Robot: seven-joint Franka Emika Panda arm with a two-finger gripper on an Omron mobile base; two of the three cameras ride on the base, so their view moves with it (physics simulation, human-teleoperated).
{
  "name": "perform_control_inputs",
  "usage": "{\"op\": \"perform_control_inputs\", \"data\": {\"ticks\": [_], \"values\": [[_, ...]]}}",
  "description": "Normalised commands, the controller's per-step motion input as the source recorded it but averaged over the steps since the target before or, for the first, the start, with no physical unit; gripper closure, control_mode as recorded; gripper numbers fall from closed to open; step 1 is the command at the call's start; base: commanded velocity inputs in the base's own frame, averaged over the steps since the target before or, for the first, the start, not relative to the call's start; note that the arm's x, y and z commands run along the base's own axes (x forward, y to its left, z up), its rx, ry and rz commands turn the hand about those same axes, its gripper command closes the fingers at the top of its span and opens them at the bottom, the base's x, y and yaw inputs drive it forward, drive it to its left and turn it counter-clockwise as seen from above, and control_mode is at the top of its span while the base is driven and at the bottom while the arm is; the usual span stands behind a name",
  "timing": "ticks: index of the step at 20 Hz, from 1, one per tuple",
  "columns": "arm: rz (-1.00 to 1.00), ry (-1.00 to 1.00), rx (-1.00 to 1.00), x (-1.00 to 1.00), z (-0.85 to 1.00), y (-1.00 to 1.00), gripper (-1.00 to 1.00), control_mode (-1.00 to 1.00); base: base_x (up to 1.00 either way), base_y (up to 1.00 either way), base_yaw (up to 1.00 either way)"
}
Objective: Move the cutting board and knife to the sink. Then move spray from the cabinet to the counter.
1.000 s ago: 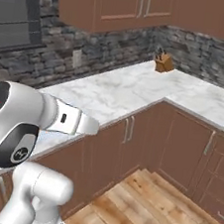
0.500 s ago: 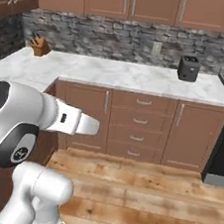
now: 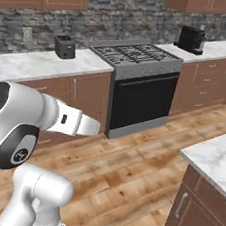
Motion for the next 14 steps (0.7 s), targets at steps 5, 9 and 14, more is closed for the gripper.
{"op": "perform_control_inputs", "data": {"ticks": [5, 9, 14], "values": [[0.0, 0.0, 0.0, 0.0, 0.0, 0.0, -1.0, 1.0, 0.68, 0.73, -0.73], [0.0, 0.0, 0.0, 0.0, 0.0, 0.0, -1.0, 1.0, 1.0, 1.0, -0.48], [0.0, 0.0, 0.0, 0.0, 0.0, 0.0, -1.0, 1.0, 1.0, 0.8, -0.3]]}}
